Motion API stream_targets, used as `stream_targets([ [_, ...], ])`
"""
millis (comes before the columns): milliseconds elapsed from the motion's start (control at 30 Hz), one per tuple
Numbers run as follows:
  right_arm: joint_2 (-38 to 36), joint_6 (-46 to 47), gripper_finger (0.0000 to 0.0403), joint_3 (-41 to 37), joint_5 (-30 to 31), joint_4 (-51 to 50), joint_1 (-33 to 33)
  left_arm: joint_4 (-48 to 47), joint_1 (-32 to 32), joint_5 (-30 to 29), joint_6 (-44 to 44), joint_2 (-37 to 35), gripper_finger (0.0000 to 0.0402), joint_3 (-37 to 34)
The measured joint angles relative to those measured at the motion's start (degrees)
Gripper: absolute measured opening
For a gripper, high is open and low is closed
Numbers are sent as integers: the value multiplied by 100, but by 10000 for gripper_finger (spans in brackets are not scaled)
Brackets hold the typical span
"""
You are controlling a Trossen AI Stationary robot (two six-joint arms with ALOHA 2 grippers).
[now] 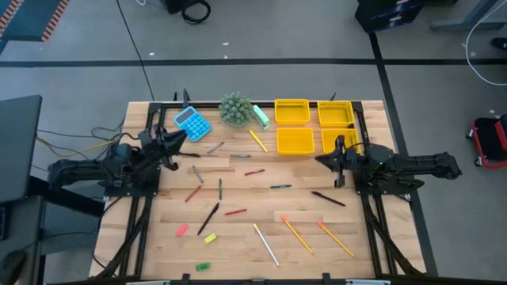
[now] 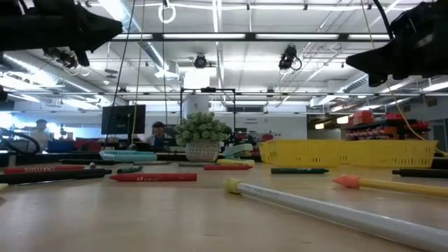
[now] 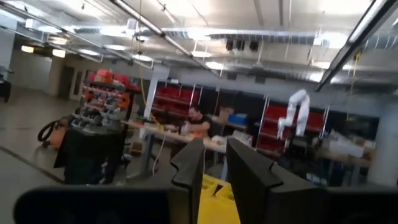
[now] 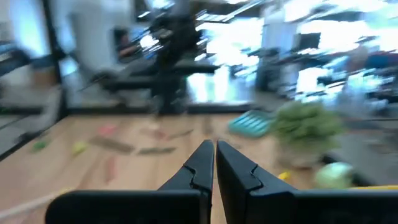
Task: Sort crayons/erasers/pens/pencils in bins
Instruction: Put the bottom right black pen into the top right yellow bin
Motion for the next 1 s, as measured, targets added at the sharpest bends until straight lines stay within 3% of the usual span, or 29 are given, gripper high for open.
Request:
stream_targets([
  [167, 24, 84, 28, 126, 686, -81, -2, -388, 174, 14, 24, 1274, 103, 592],
  [467, 932, 2093, 37, 1142, 844, -2597, 0, -425, 612, 577, 610, 3406, 114, 1814],
  [700, 1943, 2251, 37, 1871, 715, -2650, 4, -80, 924, 1978, 748, 4503, 97, 2599],
  [1000, 3534, 2743, 37, 2813, 325, -3554, 0, 306, 1351, 2971, 785, 5504, 69, 3024],
])
